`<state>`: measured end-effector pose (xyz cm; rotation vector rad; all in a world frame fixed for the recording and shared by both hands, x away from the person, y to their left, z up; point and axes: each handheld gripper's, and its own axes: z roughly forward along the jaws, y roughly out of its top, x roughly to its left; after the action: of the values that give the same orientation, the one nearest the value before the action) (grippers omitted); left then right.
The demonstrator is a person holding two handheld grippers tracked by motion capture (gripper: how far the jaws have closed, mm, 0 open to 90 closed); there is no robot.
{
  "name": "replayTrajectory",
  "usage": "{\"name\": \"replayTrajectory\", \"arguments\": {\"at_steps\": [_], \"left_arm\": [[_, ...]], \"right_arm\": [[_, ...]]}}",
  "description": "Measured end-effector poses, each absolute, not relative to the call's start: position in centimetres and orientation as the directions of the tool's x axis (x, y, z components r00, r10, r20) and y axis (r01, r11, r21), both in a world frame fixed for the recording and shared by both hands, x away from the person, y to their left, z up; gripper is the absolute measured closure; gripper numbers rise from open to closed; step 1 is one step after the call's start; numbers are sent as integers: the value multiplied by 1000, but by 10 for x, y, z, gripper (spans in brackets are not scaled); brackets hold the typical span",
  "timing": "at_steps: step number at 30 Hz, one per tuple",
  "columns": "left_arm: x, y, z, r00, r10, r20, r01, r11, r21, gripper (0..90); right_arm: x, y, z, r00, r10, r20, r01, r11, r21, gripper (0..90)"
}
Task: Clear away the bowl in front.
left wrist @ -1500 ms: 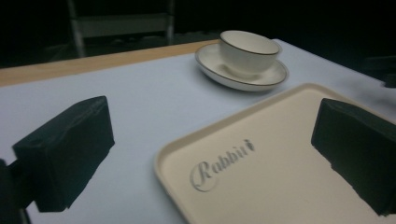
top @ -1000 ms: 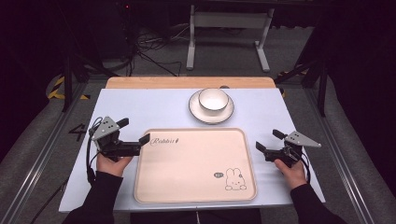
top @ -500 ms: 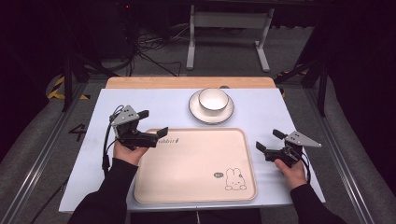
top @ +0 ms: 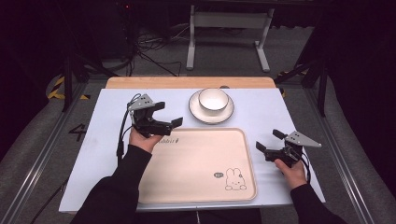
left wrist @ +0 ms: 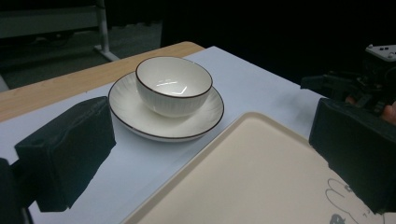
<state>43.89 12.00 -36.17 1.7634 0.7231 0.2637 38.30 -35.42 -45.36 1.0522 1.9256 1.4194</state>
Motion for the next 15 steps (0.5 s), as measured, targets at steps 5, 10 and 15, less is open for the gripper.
{"name": "replayTrajectory", "arguments": {"at_steps": [5,10,15], "left_arm": [[450,112,-359,779,598,-189,339,-149,929,11],[463,102,-358,772,601,-207,359,-143,922,13],[475,92,-359,776,597,-204,362,-156,919,14]], "right_arm": [[383,-354,-454,-562,827,37,278,147,949,51],[383,-354,-454,-563,825,37,279,148,949,51],[383,-354,-454,-564,825,37,278,148,949,51]]}}
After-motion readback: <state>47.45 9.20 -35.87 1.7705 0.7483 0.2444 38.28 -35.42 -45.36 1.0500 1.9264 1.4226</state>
